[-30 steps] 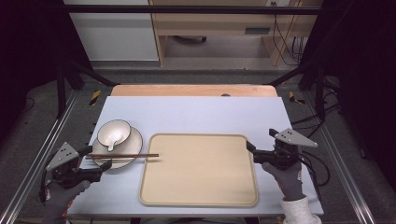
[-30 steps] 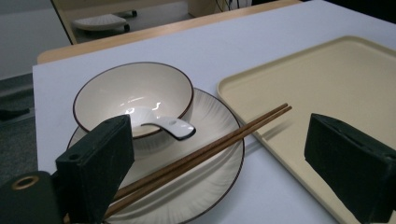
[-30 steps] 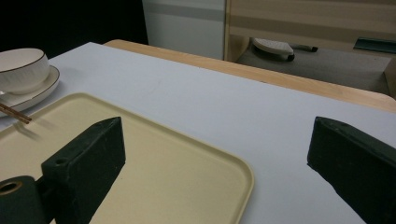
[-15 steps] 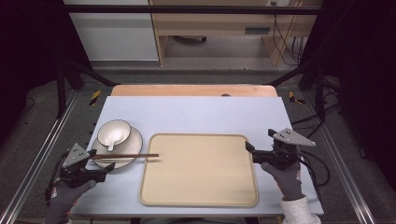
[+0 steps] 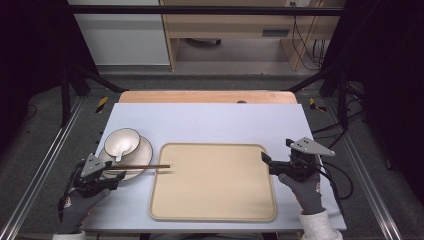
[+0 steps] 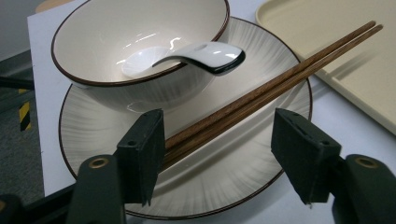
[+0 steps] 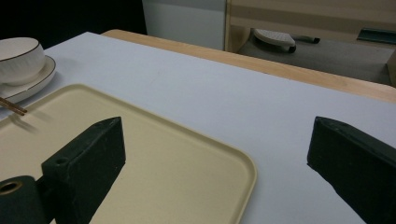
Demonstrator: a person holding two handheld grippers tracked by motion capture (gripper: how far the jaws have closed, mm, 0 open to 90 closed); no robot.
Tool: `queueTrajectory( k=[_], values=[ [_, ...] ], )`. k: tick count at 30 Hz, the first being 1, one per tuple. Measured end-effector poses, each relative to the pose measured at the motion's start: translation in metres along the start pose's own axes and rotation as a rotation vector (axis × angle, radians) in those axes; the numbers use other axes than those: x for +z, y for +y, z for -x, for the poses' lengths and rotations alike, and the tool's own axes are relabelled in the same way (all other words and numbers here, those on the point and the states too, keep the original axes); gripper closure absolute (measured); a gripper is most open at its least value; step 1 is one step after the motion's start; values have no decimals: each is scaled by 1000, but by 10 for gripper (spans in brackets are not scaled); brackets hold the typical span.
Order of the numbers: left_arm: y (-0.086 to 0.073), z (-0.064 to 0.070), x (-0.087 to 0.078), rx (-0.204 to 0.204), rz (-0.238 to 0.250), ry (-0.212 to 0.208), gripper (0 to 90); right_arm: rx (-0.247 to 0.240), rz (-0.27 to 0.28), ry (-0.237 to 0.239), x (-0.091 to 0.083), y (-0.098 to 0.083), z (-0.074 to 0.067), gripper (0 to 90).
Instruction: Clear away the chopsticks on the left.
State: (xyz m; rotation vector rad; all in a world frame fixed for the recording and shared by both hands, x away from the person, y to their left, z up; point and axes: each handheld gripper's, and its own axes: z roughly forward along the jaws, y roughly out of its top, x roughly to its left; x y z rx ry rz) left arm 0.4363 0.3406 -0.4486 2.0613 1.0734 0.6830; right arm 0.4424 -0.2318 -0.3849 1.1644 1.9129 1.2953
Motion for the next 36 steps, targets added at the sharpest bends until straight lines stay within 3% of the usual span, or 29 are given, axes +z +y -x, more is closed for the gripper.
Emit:
queueTrajectory(
  k=[16,26,32,36],
  values=[
    [-1,2,7,34,-51,39,458,2,-6,5,0,0,-1,44],
    [1,4,6,59,-83,36,485,3,0,3,0,0,0,44],
    [4,8,6,68,-102,37,531,3,-1,3,0,0,0,44],
    [5,10,5,75,-110,43,614,5,-1,1,-1,0,0,44]
  ],
)
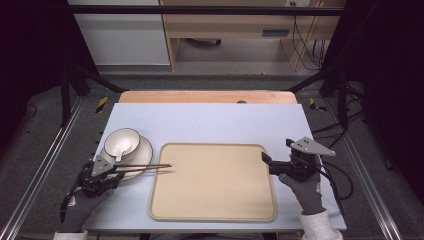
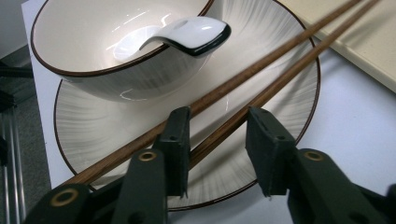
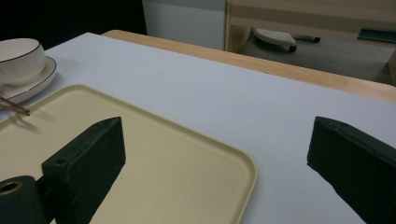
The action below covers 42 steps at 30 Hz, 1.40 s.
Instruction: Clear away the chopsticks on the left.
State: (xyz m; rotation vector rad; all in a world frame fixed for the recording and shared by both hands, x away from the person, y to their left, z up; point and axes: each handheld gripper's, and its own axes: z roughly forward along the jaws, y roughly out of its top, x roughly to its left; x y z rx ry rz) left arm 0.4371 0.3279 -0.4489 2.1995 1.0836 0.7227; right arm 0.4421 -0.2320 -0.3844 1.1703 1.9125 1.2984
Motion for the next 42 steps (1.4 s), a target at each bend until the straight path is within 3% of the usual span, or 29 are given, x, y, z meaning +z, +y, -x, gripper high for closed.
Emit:
queueTrajectory(
  k=[6,12,23,34,37,42],
  values=[
    [2,1,-1,2,-2,-12,673,1,-2,0,0,0,0,44],
    [3,2,3,0,-8,-32,630,2,-2,1,0,0,0,44],
    [5,4,1,6,-12,-50,753,1,-4,-1,0,0,0,44],
    [9,7,1,-27,-20,-82,820,2,-7,1,0,0,0,44],
    [10,7,1,-29,-24,-81,818,2,-7,1,0,0,0,44],
    [14,6,5,-63,-5,-85,724,4,-6,3,0,0,1,44]
  ],
)
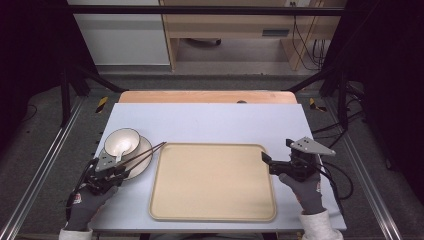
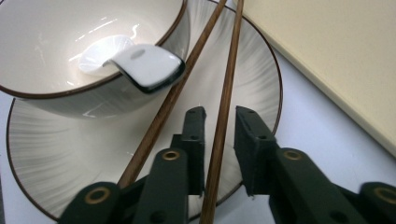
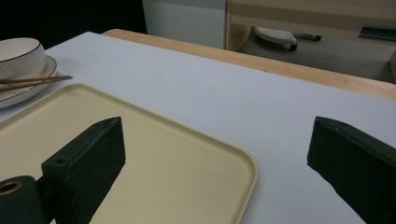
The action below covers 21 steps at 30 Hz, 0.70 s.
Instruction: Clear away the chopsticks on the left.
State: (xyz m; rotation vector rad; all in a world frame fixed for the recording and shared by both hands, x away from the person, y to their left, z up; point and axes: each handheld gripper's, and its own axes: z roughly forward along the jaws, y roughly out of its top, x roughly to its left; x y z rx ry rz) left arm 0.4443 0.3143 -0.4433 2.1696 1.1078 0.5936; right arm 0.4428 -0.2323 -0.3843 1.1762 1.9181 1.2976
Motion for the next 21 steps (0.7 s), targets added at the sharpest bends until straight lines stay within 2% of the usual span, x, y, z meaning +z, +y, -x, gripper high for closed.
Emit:
queueTrajectory(
  k=[10,21],
  values=[
    [10,0,15,-18,-31,-9,762,3,1,3,-1,0,0,44],
    [12,5,16,-5,-47,-29,837,4,-3,2,0,0,0,44]
  ],
)
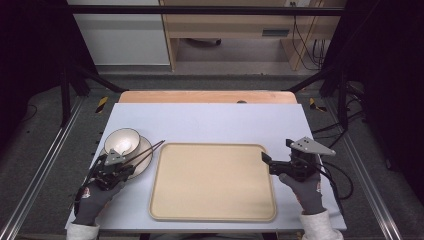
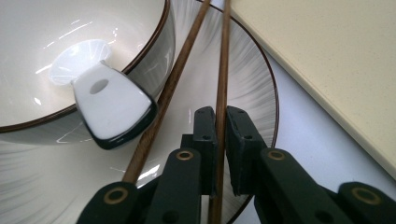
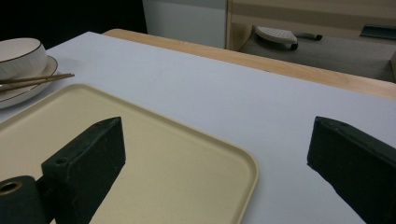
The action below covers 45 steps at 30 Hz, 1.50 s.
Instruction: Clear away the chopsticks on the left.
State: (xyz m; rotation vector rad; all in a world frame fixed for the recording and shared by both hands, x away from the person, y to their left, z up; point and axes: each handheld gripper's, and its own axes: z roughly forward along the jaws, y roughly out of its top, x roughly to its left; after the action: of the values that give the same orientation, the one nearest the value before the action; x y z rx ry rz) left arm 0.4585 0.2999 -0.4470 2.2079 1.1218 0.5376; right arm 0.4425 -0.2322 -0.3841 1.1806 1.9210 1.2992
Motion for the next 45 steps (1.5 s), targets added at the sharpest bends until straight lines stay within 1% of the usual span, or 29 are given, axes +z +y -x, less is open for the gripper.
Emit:
queueTrajectory(
  k=[6,7,9,11,14,16,17,18,19,20,22,23,24,25,26,29,30,32,34,40,42,44,45],
  values=[
    [1,3,-1,-3,9,0,845,-1,2,1,-1,0,1,44],
    [2,4,-2,2,7,-3,846,-2,4,1,-1,0,1,44],
    [3,6,-4,-6,23,-2,846,1,4,0,-1,0,1,44],
    [5,8,-6,-1,27,-7,846,2,5,-2,-2,1,1,44],
    [7,11,-9,-19,50,-8,846,4,9,-1,-2,1,1,43],
    [8,14,-10,-24,58,-9,846,3,12,-2,-3,1,1,43],
    [9,15,-11,-21,59,-7,847,6,12,-2,-3,1,1,43],
    [9,17,-12,-34,69,-10,847,4,13,-4,-4,1,2,43],
    [10,18,-13,-33,74,-9,847,3,14,-3,-4,1,2,43],
    [11,20,-14,-44,87,-7,847,5,15,-4,-4,1,2,43],
    [13,24,-16,-54,100,-2,847,6,17,-3,-5,2,2,43],
    [14,26,-16,-63,112,2,847,3,18,-5,-5,2,2,43],
    [15,28,-18,-62,110,7,847,3,17,-5,-5,2,2,43],
    [15,30,-18,-77,125,11,847,3,17,-5,-5,2,2,42],
    [16,32,-19,-81,130,13,847,4,16,-4,-5,2,2,43],
    [19,39,-20,-110,158,26,847,5,18,-4,-5,2,2,43],
    [20,42,-21,-109,159,33,847,5,18,-4,-5,2,3,43],
    [21,47,-21,-121,171,44,847,3,19,-3,-6,2,3,43],
    [22,52,-20,-123,175,64,847,6,21,-3,-6,2,2,43],
    [24,65,-20,-171,208,104,847,6,23,-5,-7,2,2,42],
    [25,70,-20,-182,209,121,847,7,23,-6,-7,2,2,43],
    [25,74,-19,-201,219,123,847,7,22,-6,-7,2,2,42],
    [25,76,-19,-204,222,129,847,8,22,-6,-7,2,2,42]
  ],
)
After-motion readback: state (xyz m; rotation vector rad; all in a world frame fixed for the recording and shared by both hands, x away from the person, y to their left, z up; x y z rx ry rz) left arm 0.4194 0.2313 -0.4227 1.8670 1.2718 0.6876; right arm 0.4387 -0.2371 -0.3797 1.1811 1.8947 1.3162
